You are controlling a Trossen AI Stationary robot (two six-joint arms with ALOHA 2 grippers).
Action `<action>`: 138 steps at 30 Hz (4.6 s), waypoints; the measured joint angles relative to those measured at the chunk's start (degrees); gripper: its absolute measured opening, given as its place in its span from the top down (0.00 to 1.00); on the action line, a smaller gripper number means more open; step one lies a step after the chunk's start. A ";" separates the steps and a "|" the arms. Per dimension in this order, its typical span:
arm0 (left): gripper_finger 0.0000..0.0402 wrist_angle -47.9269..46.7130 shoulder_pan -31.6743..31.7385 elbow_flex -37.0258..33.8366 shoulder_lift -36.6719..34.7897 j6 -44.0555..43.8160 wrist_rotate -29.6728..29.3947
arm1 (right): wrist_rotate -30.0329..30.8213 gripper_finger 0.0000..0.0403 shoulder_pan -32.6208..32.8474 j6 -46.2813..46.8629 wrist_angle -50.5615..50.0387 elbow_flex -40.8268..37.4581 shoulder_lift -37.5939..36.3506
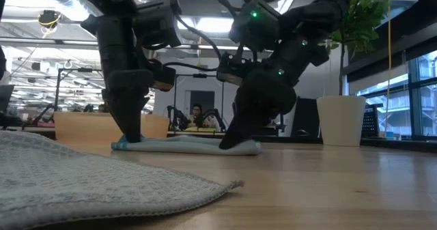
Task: Roll microfiber towels into tight, uniform cylinder then place into a basket
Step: Roll the blue microfiber cloth
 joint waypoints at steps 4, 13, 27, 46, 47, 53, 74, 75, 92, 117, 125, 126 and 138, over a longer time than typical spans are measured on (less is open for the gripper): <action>1.00 0.07 -0.75 0.00 0.00 -0.64 -1.76 | -0.14 0.81 -0.02 -0.02 0.47 -0.06 0.00; 0.88 0.22 -1.30 -0.01 0.00 -0.59 -3.39 | -0.26 0.81 -0.02 0.07 0.57 -0.11 0.01; 0.80 -3.24 0.20 4.48 -1.89 6.05 -8.94 | -0.31 0.81 -0.02 1.48 0.74 -0.11 0.11; 0.80 -3.79 -8.40 3.79 -2.08 15.56 -11.32 | -0.45 0.81 -0.02 1.43 0.13 -0.11 0.13; 0.80 -3.12 -9.04 3.23 -2.08 17.38 -11.39 | -0.44 0.81 -0.02 1.40 0.13 -0.11 0.13; 0.80 2.97 -11.71 -0.36 -1.66 27.04 -14.92 | -0.46 0.81 -0.02 1.36 0.11 -0.11 0.13; 0.84 9.46 -10.09 -6.91 -2.08 27.89 -17.35 | -0.46 0.81 -0.02 -0.02 -1.07 0.53 0.19; 0.87 9.46 -10.09 -7.03 -2.04 27.87 -17.40 | -0.44 0.81 -0.02 -0.45 -2.26 1.12 0.22; 1.00 9.29 -9.89 -7.19 -1.84 25.98 -17.05 | 7.36 0.81 7.06 -9.48 -17.37 12.20 0.35; 1.00 9.40 -9.89 -7.28 -1.81 25.92 -16.34 | 17.55 0.81 9.84 -4.77 -12.60 3.15 -0.07; 1.00 9.44 -9.91 -7.30 -1.79 25.90 -16.30 | 17.27 0.98 9.84 -1.55 -12.52 2.08 -0.22; 1.00 9.44 -9.94 -7.30 -1.79 25.81 -16.30 | 17.25 0.98 9.84 -1.45 -12.51 2.08 -0.20; 1.00 -0.20 -10.07 -0.06 -1.88 25.74 -1.89 | 9.12 0.99 9.61 -3.24 -18.74 5.85 0.10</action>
